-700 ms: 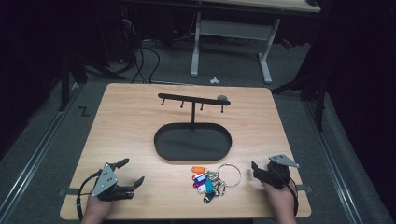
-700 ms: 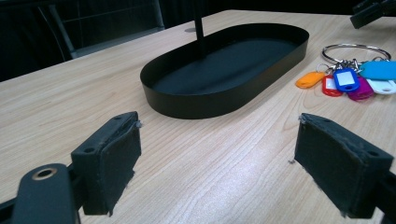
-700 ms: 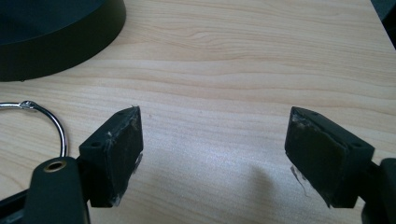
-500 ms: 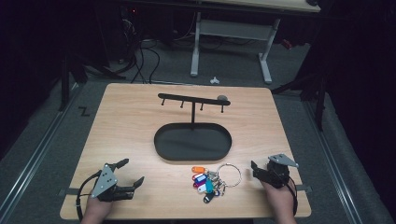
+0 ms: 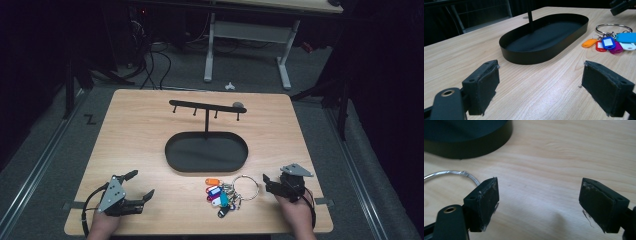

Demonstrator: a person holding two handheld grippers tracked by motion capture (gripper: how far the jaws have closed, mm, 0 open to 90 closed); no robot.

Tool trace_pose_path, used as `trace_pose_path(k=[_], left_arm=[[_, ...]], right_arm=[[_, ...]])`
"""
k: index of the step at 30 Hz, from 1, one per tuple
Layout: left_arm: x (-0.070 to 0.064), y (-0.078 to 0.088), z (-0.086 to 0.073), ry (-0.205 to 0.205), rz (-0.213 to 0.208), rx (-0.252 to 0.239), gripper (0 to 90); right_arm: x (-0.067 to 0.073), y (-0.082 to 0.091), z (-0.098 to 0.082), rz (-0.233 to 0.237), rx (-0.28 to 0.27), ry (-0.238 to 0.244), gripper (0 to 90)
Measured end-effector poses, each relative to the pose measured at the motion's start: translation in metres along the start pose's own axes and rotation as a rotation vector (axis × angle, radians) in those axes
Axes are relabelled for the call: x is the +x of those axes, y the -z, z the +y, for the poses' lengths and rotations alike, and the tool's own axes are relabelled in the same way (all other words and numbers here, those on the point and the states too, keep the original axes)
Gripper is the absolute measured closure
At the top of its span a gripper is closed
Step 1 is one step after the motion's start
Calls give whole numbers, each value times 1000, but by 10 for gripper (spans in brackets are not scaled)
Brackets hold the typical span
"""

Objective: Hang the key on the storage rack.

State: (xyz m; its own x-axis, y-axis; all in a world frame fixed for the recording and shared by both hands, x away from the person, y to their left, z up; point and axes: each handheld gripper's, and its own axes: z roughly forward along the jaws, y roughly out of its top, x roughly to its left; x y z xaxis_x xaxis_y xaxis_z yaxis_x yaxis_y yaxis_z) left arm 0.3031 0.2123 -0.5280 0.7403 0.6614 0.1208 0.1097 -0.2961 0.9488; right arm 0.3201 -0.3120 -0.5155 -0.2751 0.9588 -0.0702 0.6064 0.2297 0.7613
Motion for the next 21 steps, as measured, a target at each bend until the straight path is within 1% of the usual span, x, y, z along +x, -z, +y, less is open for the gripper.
trace_pose_path(k=[3,8,11,14,16,19,21], left_arm=[[0,0,0,0,0,0,150],[0,0,0,0,-4,0,150],[1,0,0,5,-6,-3,150],[1,0,0,3,-6,-2,150],[0,1,0,1,-5,-2,150],[0,1,0,2,-4,-7,150],[-1,2,0,-4,-1,-10,150]], right_arm=[[8,1,3,28,11,40,176],[22,5,8,85,0,93,175],[29,4,9,102,-5,105,166],[33,2,11,111,2,98,165],[36,1,13,116,8,108,167],[39,1,14,130,19,117,184],[40,1,16,151,27,126,209]])
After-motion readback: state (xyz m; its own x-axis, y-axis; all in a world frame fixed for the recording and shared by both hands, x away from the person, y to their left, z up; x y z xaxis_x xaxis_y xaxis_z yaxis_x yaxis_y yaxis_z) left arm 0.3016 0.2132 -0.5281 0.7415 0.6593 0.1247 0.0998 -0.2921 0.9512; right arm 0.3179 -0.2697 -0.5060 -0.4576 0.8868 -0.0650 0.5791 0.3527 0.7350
